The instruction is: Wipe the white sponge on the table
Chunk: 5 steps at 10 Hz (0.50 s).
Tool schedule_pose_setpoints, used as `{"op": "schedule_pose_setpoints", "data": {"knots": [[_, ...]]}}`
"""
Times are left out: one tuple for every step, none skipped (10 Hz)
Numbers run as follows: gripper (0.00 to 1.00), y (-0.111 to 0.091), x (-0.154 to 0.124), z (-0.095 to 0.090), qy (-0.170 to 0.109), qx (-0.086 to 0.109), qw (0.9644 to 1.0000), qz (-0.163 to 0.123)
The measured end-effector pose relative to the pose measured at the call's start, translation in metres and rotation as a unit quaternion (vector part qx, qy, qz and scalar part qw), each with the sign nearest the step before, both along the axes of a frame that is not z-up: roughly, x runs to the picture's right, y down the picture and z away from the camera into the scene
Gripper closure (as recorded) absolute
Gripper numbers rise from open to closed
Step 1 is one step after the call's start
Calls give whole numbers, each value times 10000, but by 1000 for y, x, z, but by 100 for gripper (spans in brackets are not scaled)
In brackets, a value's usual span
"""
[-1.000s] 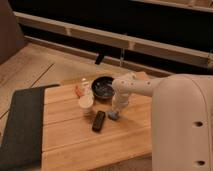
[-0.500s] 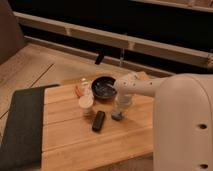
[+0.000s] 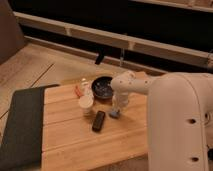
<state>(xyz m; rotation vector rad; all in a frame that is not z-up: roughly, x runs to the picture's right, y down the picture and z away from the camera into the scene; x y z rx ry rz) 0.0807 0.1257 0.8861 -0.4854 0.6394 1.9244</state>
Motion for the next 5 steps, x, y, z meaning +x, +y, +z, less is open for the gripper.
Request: {"op": "schedule_pose_setpoints", "data": {"knots": [[20,-7,3,-6,-23,89,9999,91],[20,-7,5,-5,-12,92,9999,102],[20,-7,3,-6,-23,96,9999,103],[20,-7,1,-5,-38,94,9999,92],[20,-7,1,-5,-37,94,9999,92]]}}
